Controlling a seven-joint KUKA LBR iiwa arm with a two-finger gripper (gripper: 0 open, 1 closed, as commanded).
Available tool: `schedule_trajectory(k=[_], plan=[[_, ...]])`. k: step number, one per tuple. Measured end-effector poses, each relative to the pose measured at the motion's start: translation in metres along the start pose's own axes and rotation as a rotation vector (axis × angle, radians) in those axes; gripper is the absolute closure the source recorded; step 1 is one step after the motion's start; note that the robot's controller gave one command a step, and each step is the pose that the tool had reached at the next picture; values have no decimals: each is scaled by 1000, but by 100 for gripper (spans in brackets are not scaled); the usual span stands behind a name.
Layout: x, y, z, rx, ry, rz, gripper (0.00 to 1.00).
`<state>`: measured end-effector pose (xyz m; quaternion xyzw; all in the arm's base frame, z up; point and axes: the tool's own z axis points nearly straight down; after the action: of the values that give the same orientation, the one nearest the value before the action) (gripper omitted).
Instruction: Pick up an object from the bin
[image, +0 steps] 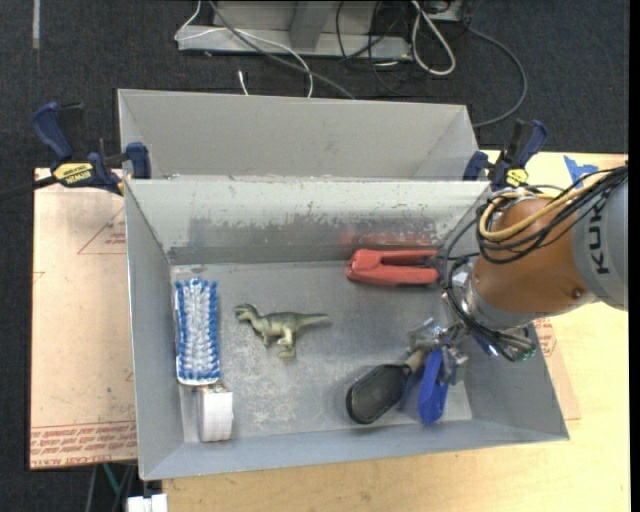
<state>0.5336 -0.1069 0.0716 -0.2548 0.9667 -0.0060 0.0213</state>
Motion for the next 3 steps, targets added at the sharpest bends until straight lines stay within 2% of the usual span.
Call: schedule_trajectory(k=[1,2,3], plan=[[1,-6,-16,-2,4,1,100],[-3,7,-1,-2,-1,19,100],[-5,-8,-15,-1,0,6,100]])
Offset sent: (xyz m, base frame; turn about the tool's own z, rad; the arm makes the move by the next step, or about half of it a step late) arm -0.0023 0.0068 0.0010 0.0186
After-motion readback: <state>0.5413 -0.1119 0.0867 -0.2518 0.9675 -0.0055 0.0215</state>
